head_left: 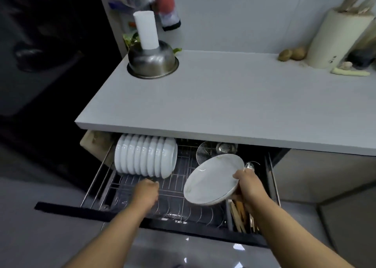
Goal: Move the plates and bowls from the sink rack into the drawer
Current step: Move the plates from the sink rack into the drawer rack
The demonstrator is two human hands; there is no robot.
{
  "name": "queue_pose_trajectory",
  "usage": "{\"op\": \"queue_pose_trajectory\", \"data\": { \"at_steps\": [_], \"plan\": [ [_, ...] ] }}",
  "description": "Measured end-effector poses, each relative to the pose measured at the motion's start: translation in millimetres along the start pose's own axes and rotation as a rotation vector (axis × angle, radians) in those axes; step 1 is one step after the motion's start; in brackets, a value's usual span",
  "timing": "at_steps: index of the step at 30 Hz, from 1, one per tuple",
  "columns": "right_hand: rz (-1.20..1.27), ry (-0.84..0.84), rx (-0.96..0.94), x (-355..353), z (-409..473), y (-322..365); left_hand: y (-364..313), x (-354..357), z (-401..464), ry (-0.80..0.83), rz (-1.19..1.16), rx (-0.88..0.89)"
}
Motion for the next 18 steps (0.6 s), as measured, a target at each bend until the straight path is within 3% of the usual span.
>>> {"op": "queue_pose_trajectory", "data": {
  "at_steps": [5,13,18],
  "plan": [
    [-0.196,0.026,-0.009,48.1,36.7,-14.0,26.6,-19.5,14.1,-0.129,0.463,0.076],
    [-0.442,0.105,-0.036,119.1,117.1,-24.4,45.7,-12.3,34.7,-0.193,0.697,0.127],
    [-0.63,0.081,-0.064,138.4,161.1,-38.5,44.4,-12.4,29.6,-0.26,0.704,0.182]
  ]
}}
Point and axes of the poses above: each hand's wrist, its own z-axis towards the middle knuckle, its own x-axis out of the palm, y = z × x, the point moved 5 cm from there along z, towards the middle knuckle, and after that the axes turned 14 degrees about z, right-handed, at the moved point
